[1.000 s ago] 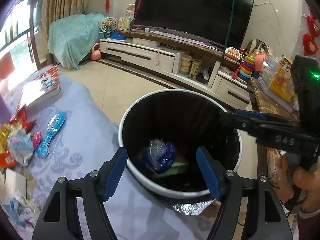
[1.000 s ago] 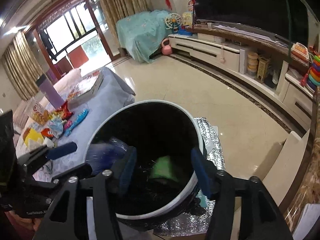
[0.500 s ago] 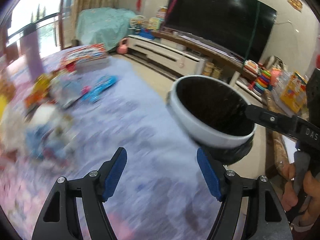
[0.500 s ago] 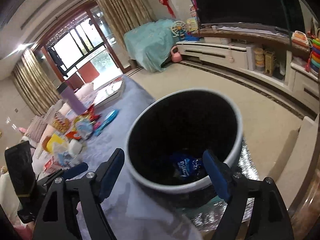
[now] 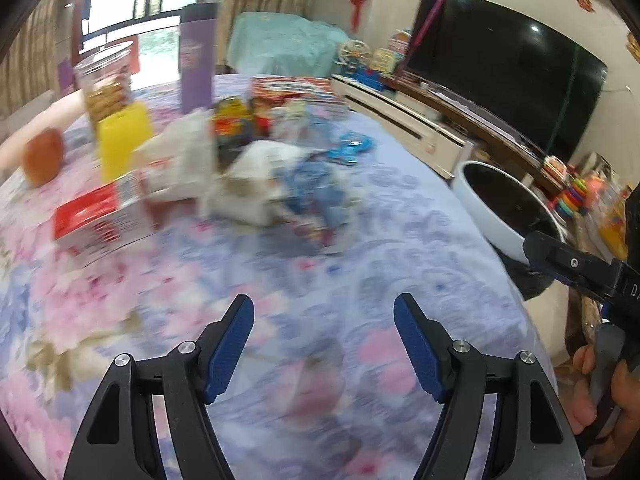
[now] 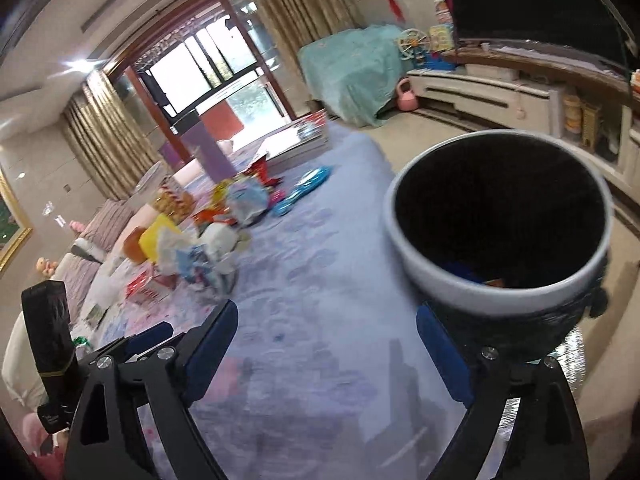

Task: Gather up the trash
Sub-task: 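Grasp the red carton with left gripper while right gripper grasps crumpled wrapper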

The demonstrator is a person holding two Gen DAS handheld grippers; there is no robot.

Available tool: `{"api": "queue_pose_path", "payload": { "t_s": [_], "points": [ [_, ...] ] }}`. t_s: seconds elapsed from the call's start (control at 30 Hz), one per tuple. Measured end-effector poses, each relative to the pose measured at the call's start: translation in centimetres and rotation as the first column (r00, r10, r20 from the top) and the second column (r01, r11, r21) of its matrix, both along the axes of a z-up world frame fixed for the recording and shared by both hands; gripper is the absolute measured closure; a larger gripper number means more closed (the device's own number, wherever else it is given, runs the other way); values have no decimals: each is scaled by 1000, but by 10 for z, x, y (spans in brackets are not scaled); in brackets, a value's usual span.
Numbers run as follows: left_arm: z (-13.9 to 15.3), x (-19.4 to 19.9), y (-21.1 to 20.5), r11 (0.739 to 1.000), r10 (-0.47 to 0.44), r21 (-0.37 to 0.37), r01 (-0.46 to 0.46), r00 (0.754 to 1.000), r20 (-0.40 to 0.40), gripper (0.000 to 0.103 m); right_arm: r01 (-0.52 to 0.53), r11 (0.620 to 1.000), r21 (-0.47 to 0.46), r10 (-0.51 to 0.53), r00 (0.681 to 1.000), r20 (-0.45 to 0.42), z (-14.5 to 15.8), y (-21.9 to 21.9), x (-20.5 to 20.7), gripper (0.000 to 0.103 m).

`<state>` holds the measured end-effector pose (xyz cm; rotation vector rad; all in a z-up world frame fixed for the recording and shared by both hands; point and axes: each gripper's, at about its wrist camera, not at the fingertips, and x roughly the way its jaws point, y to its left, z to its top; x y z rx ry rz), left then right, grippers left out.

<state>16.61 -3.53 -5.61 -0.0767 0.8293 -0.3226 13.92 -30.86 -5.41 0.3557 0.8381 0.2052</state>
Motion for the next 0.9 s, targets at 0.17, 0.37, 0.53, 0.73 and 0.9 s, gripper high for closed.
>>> {"api": "queue_pose_path", "payload": {
  "t_s": [0.17, 0.37, 0.53, 0.73, 0.9],
  "points": [
    [5, -16, 29, 998, 62, 1, -62, 998, -7, 31, -56, 998, -2, 56, 998, 10, -1, 30, 2, 11],
    [6, -27, 61, 990, 138, 19, -138, 990, -19, 31, -107, 994, 5, 107, 994, 3, -4, 56, 10, 11],
    [11, -24, 77, 982, 184, 38, -183, 983, -23, 31, -150, 989, 13, 150, 989, -8, -9, 79, 19, 10],
    [11, -1, 92, 983, 177, 53, -175, 984, -34, 24, -201, 980, 12, 201, 979, -18, -13, 100, 31, 11],
    [9, 25, 105, 986, 137, 103, -134, 990, -24, 24, -235, 972, -14, 234, 972, -21, -16, 119, 45, 11]
  ]
}}
